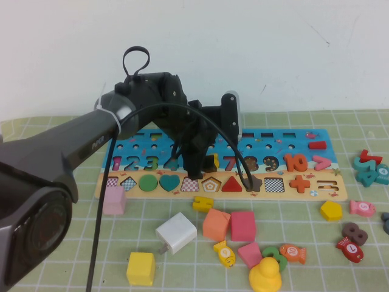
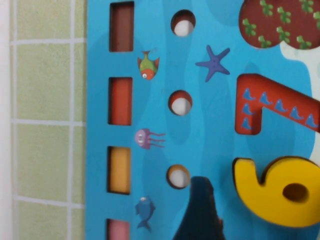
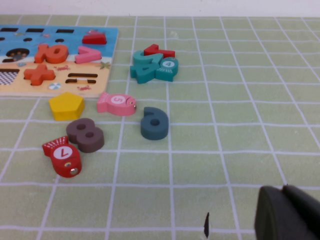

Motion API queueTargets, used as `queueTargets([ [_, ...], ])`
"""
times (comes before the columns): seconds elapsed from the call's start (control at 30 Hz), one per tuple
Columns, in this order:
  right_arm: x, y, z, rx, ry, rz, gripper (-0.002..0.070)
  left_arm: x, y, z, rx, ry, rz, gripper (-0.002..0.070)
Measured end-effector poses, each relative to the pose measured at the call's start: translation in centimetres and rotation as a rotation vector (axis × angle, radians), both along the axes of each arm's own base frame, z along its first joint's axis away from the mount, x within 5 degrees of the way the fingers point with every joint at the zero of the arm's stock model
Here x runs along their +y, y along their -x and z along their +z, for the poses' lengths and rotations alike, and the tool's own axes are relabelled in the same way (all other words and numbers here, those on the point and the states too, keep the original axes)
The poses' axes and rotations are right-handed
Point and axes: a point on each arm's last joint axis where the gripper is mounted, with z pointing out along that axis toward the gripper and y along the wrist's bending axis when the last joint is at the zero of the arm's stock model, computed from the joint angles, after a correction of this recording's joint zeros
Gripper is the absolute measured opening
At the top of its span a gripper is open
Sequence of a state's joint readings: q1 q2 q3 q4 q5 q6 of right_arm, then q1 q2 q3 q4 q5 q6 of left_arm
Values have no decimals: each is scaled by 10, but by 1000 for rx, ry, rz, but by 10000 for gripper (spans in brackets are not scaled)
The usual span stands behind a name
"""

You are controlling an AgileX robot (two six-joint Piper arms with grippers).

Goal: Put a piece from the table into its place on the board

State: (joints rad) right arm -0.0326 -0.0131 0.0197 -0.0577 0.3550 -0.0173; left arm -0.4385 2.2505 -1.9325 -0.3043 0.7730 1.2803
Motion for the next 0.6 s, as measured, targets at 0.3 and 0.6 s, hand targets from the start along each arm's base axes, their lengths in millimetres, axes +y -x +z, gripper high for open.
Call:
queueTargets([
  [0.3, 0, 0, 0, 0, -2, 0, -1, 1, 4, 43, -65, 45, 11, 327],
  [0.6, 0, 0, 0, 0, -2, 0, -1, 11, 29, 99, 62, 151, 184, 8],
])
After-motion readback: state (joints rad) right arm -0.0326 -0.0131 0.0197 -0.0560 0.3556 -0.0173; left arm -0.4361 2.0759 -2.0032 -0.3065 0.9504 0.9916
